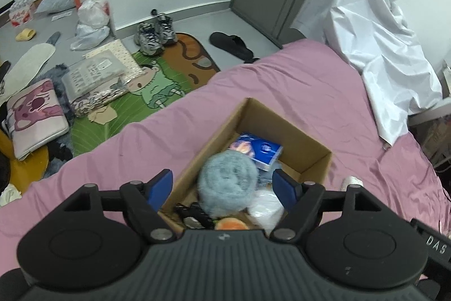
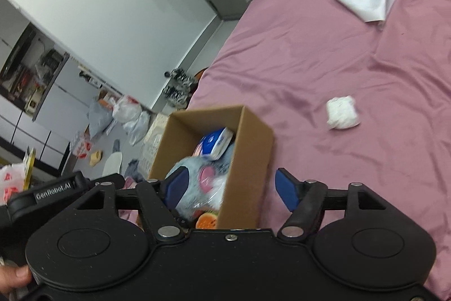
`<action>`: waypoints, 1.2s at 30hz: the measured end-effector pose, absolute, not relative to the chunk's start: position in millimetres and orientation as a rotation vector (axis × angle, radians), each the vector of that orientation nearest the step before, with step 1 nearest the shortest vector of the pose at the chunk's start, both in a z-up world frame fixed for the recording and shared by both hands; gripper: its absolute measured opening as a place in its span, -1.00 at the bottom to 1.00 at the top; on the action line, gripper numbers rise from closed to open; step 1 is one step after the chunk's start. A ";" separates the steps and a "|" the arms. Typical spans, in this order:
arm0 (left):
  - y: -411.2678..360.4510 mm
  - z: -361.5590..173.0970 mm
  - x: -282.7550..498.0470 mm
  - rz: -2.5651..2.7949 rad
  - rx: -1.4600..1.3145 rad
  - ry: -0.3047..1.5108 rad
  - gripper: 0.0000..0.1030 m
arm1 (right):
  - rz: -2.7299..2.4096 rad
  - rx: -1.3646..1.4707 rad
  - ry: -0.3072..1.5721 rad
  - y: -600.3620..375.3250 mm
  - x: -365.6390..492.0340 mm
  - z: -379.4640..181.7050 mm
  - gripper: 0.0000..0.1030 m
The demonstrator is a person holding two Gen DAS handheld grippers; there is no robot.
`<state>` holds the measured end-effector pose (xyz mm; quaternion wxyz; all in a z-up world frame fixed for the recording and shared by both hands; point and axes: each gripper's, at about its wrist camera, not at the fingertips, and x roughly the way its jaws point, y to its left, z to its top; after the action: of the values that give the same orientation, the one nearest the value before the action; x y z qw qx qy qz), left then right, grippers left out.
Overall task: Organize soft objects
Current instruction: 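Move the left tool to the white tissue ball and close on it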
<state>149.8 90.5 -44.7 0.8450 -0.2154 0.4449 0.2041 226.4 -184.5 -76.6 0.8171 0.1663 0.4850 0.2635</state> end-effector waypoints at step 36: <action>-43.0 -73.1 237.7 0.263 -0.373 0.973 0.50 | 0.348 0.564 0.989 -311.1 266.0 -99.8 0.54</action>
<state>237.7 -43.0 -73.0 0.8592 -0.1776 0.4633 0.1251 266.0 -311.1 -99.8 0.8280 0.2658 0.4657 0.1640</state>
